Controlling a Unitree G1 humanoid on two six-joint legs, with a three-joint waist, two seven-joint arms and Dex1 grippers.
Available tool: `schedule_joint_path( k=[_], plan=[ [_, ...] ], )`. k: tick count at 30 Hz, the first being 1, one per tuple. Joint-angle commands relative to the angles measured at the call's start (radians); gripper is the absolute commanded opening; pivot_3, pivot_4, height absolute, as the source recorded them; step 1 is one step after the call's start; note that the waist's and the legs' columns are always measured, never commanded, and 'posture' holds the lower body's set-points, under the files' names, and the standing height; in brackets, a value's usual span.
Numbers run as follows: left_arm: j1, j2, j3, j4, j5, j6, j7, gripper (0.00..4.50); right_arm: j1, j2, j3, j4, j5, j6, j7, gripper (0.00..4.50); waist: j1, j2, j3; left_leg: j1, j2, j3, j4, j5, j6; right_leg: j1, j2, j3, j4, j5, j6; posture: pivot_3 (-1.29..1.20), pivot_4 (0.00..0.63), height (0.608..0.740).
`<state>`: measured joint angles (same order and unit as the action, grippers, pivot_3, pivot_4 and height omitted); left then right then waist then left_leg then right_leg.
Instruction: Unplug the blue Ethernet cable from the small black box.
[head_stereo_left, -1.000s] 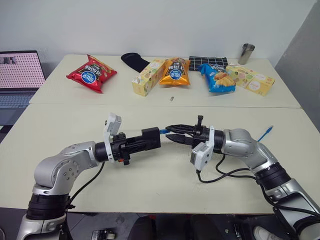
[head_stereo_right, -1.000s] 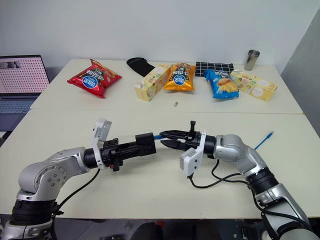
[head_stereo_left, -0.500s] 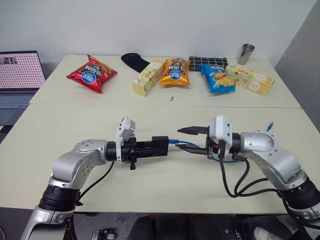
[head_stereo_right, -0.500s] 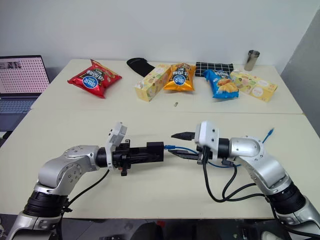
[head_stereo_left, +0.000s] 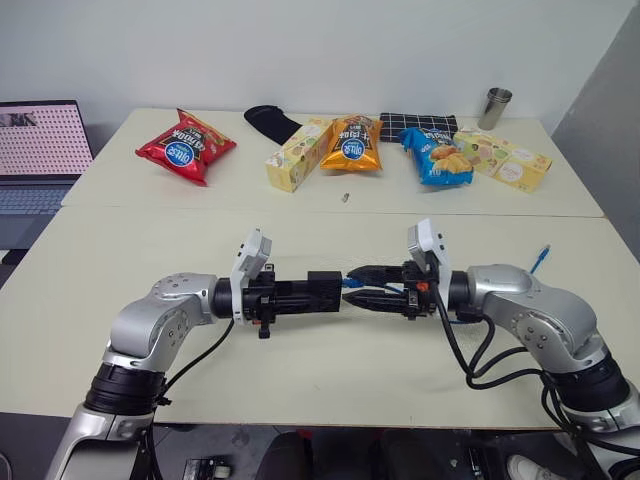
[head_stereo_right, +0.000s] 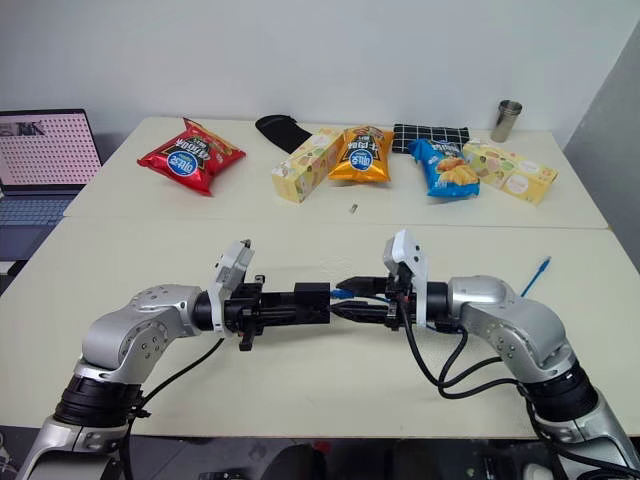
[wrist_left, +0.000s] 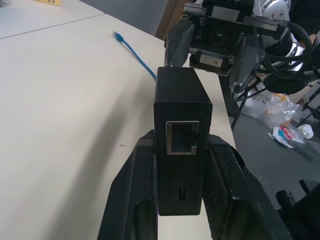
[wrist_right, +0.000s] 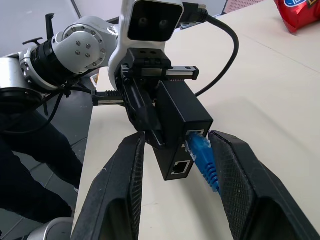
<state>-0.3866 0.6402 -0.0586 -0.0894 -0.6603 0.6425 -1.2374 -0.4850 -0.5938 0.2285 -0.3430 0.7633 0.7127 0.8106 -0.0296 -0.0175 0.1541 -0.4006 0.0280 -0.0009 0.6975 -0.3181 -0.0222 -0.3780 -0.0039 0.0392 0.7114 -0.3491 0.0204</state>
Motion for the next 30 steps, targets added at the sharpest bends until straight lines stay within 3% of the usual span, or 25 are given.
schedule_joint_path(
  k=[1,15,19,24,30],
  plan=[
    [0.002,0.0,0.0,-0.04,0.003,-0.029,-0.016,0.8,-0.024,0.006,-0.022,0.007,-0.02,0.002,0.027,2.13,0.0,0.0,0.0,0.0,0.0,0.0,0.0,0.0,0.0,0.0,0.0,0.0,0.0,0.0,0.0,0.0,0.15,0.74],
    [0.008,0.001,-0.004,-0.036,0.021,-0.054,-0.026,0.8,-0.032,0.032,-0.017,0.029,-0.046,0.054,0.067,2.13,0.0,0.0,0.0,0.0,0.0,0.0,0.0,0.0,0.0,0.0,0.0,0.0,0.0,0.0,0.0,0.0,0.15,0.74],
    [0.014,0.005,-0.009,-0.04,0.027,-0.063,-0.031,0.8,-0.04,0.041,-0.018,0.039,-0.052,0.064,0.072,1.5,0.0,0.0,0.0,0.0,0.0,0.0,0.0,0.0,0.0,0.0,0.0,0.0,0.0,0.0,0.0,0.0,0.15,0.74],
    [0.019,0.004,-0.009,-0.045,0.027,-0.067,-0.035,0.8,-0.047,0.035,-0.006,0.045,-0.079,0.059,0.099,0.13,0.0,0.0,0.0,0.0,0.0,0.0,0.0,0.0,0.0,0.0,0.0,0.0,0.0,0.0,0.0,0.0,0.15,0.74],
    [0.022,0.007,-0.019,-0.058,0.019,-0.069,-0.059,0.8,-0.07,0.036,0.006,0.068,-0.116,0.046,0.14,0.06,0.0,0.0,0.0,0.0,0.0,0.0,0.0,0.0,0.0,0.0,0.0,0.0,0.0,0.0,0.0,0.0,0.15,0.74]
  ],
)
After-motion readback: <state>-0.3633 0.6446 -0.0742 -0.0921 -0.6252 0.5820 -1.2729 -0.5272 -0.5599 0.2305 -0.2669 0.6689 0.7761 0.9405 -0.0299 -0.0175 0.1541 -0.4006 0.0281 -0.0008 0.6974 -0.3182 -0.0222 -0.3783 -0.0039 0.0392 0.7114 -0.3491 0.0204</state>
